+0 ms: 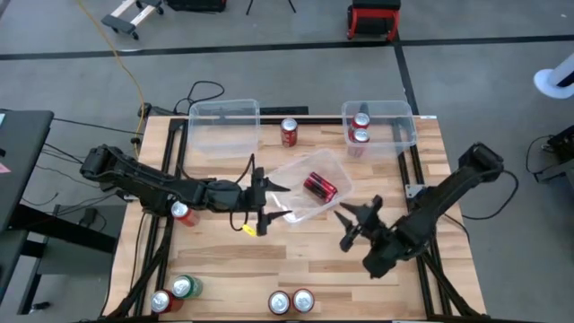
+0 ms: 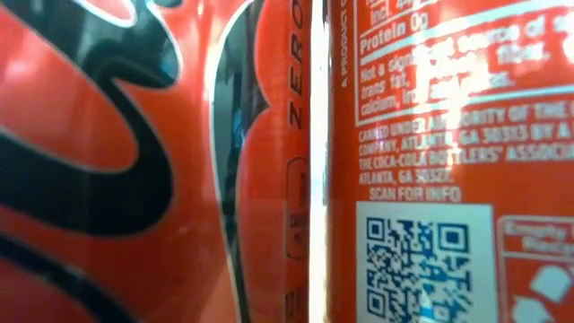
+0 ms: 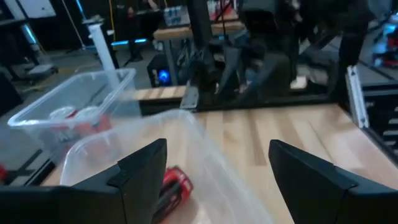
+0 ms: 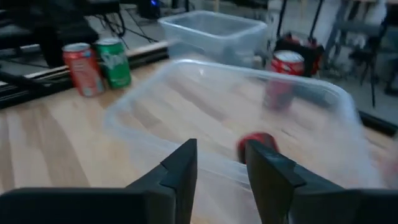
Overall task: Sort soda cans
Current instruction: Put the middle right red-white soda can into the bottom transparent bin
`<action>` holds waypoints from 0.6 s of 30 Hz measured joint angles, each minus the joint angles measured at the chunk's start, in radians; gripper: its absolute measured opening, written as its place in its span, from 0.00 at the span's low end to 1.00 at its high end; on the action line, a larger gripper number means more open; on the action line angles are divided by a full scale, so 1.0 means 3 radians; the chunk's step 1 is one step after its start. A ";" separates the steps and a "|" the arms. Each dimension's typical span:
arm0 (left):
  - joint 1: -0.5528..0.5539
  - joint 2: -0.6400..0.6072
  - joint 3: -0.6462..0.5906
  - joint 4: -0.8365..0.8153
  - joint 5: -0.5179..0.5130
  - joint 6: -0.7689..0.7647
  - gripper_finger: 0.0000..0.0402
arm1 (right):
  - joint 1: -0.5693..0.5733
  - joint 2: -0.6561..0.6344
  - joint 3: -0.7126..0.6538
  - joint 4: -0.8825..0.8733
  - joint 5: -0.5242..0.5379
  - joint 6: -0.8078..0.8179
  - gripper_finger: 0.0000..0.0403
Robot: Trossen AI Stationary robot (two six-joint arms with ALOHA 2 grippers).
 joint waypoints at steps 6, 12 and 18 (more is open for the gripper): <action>0.0000 0.0000 0.0000 -0.0093 0.0000 -0.0058 0.69 | -0.0007 0.0129 0.0003 0.0871 -0.0121 -0.0950 0.25; -0.0004 0.0008 0.0001 -0.0400 0.0012 -0.0133 0.69 | 0.0043 -0.0006 0.0004 0.0916 -0.0281 -0.0960 0.05; -0.0020 0.0151 0.0000 -0.0597 0.0094 -0.0259 0.69 | 0.0067 0.0010 0.0003 0.1205 -0.0487 -0.1053 0.02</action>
